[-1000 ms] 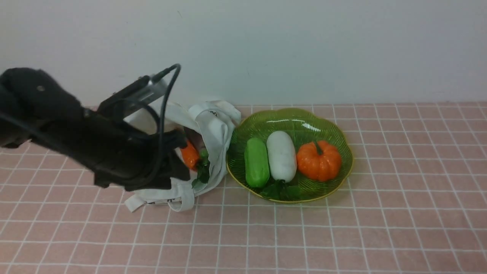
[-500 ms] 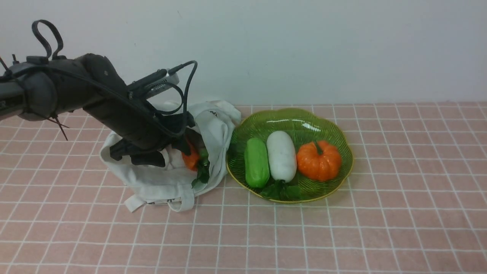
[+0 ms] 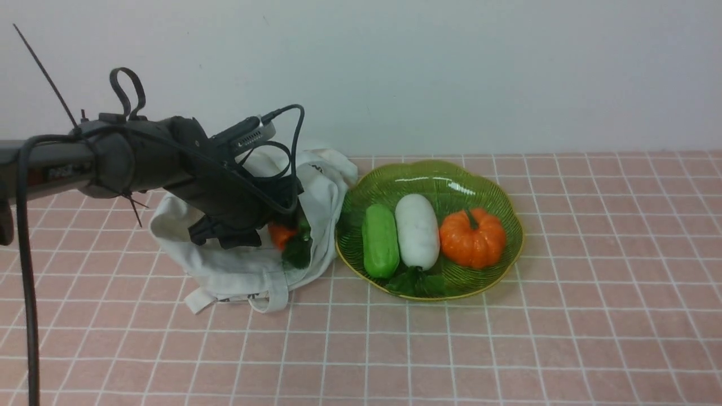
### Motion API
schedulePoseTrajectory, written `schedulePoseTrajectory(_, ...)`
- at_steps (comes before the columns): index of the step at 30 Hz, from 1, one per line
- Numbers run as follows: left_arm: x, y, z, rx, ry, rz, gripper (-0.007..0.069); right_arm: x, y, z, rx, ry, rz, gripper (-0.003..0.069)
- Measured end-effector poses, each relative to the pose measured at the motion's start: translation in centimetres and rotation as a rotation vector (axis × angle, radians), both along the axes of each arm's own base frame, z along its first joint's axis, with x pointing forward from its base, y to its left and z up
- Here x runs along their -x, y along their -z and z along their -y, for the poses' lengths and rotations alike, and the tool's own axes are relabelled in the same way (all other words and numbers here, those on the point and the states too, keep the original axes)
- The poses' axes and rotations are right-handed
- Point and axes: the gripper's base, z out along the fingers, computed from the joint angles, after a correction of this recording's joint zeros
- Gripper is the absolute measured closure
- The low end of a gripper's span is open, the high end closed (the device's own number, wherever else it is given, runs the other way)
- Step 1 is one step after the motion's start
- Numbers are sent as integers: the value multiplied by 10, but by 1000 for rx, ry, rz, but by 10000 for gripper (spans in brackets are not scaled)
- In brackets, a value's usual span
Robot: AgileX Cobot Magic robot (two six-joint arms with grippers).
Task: Take vegetables from bag on pink coffee tablecloth place on plate.
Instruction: 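Reach into the cloth bag toward a vegetable inside it with the left gripper, then take the carrot out of the bag and place it on the plate with the left gripper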
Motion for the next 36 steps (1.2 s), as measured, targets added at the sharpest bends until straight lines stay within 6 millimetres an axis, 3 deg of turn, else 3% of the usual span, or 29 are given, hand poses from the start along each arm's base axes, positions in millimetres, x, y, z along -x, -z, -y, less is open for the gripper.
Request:
schedulePoseTrajectory(3, -2, 11, 0, -7, -5, -9, 211, 0, 0, 0, -1, 0, 0, 673)
schedulePoseTrajectory(8, -3, 13, 0, -18, 16, -13, 304, 0, 0, 0, -1, 0, 0, 673)
schedulePoseTrajectory(11, 2, 9, -1, -65, 93, -32, 304, 0, 0, 0, -1, 0, 0, 673)
schedulePoseTrajectory(14, 12, -3, -3, -112, 172, -82, 304, 0, 0, 0, -2, 0, 0, 673)
schedulePoseTrajectory(17, 44, -48, -4, -193, 311, -191, 304, 0, 0, 0, -2, 0, 0, 673)
schedulePoseTrajectory(22, 68, -76, -1, -269, 399, -254, 304, 0, 0, 0, -2, 0, 0, 673)
schedulePoseTrajectory(26, 89, -95, 20, -333, 500, -266, 304, 0, 0, 0, -3, 0, 0, 673)
schedulePoseTrajectory(30, 107, -98, 80, -329, 646, -135, 304, 0, 0, 0, -3, 0, 0, 673)
schedulePoseTrajectory(31, 107, -97, 84, -326, 652, -131, 304, 0, 0, 0, -3, 0, 0, 673)
schedulePoseTrajectory(32, 107, -97, 106, -303, 675, -71, 304, 0, 0, 0, -3, 0, 0, 673)
schedulePoseTrajectory(36, 87, -89, 146, -245, 640, 65, 304, 0, 0, 0, -3, 0, 0, 673)
